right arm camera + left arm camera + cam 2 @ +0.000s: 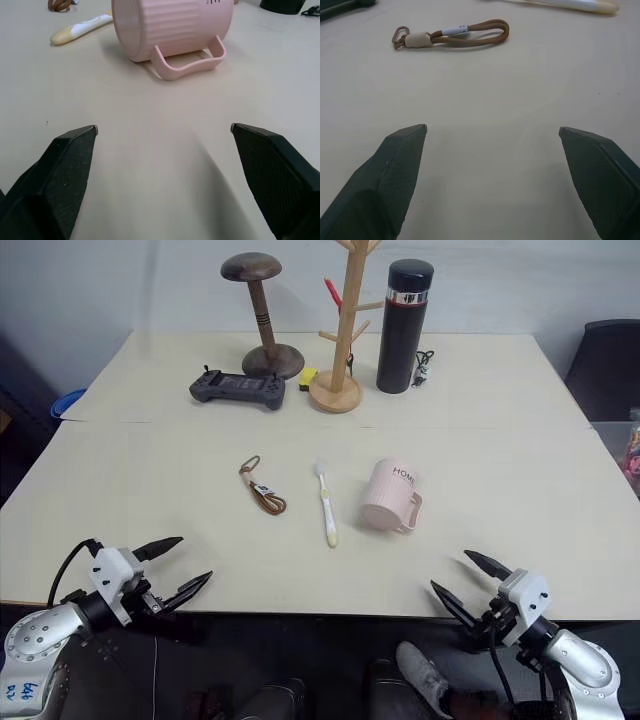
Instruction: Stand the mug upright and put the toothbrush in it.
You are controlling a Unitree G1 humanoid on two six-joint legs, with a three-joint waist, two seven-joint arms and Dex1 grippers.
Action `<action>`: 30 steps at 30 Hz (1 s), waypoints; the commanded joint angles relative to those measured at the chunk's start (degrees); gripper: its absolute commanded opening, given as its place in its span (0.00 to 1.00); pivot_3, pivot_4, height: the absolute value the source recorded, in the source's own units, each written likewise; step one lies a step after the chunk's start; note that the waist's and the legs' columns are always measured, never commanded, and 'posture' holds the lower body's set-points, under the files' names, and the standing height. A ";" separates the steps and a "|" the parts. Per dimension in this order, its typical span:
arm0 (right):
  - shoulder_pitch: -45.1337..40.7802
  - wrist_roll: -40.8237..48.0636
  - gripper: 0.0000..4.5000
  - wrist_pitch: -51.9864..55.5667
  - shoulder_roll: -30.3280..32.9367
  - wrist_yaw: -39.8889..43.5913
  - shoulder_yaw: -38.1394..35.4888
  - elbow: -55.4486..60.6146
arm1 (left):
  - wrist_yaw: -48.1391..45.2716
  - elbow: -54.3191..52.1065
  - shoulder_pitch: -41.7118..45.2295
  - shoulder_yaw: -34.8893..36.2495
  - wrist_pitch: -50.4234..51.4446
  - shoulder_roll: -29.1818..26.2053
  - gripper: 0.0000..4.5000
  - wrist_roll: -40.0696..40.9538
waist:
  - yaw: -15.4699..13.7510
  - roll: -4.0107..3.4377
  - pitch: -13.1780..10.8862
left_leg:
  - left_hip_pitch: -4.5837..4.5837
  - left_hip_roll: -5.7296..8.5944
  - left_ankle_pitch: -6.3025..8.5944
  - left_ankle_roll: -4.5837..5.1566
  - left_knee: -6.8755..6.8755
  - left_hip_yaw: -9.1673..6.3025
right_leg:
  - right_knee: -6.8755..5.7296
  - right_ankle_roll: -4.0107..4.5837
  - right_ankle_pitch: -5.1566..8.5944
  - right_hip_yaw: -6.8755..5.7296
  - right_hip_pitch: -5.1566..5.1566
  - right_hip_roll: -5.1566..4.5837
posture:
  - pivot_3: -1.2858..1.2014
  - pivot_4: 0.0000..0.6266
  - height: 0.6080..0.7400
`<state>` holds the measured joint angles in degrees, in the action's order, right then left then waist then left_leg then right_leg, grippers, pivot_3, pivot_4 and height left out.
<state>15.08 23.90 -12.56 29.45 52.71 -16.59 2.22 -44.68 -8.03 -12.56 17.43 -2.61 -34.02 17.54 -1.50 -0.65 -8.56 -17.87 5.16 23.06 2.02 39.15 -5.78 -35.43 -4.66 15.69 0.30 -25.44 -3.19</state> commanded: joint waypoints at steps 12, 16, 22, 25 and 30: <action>-3.09 0.31 0.99 1.08 0.61 -0.28 1.23 2.42 | 2.18 -2.98 -1.26 1.64 1.45 0.12 1.00 1.40 | -0.03 0.00 0.00 | -0.01 -0.01 0.00 0.00 0.00 0.00 | 0.01 0.01 0.00 0.00 0.00 0.01 | 0.52 0.24 1.00; -3.42 0.47 0.99 0.20 0.48 0.71 1.63 2.31 | 2.71 -3.35 -1.48 1.86 2.23 0.08 1.00 1.67 | 0.00 0.00 0.00 | -0.01 -0.02 0.00 0.00 0.00 0.00 | 0.01 0.01 0.00 0.00 0.00 0.01 | 0.52 0.24 1.00; -3.63 2.74 0.99 0.13 -0.39 2.83 2.03 2.44 | 5.50 -6.30 -0.94 3.07 9.62 -0.08 1.00 4.21 | 0.00 0.00 0.00 | -0.02 -0.02 0.00 0.00 0.00 0.00 | 0.02 0.01 0.00 0.00 0.00 0.01 | 0.52 0.24 1.00; -4.41 6.47 0.99 2.79 -1.04 2.91 2.39 5.52 | 9.36 -12.16 1.71 2.93 28.67 -3.36 1.00 10.76 | -0.05 0.04 -0.04 | -0.04 -0.04 0.00 0.00 0.00 -0.01 | 0.00 0.01 0.00 -0.01 -0.01 0.01 | 0.52 0.24 1.00; -6.86 8.64 0.99 -0.04 -1.70 6.72 3.14 6.46 | 31.62 -13.63 22.62 5.47 64.29 3.24 1.00 20.00 | -0.58 0.01 -0.08 | -0.03 0.04 -0.03 0.05 0.01 -0.06 | -0.08 0.00 0.00 -0.01 -0.01 -0.02 | 0.52 0.24 1.00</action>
<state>8.78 31.07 -10.95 28.30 58.13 -13.52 6.84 -20.32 -19.89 5.40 21.04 51.83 -32.81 33.47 -2.08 -0.63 -8.64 -17.92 5.23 23.01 2.05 39.20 -5.90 -35.58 -4.67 15.68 0.25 -25.45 -3.22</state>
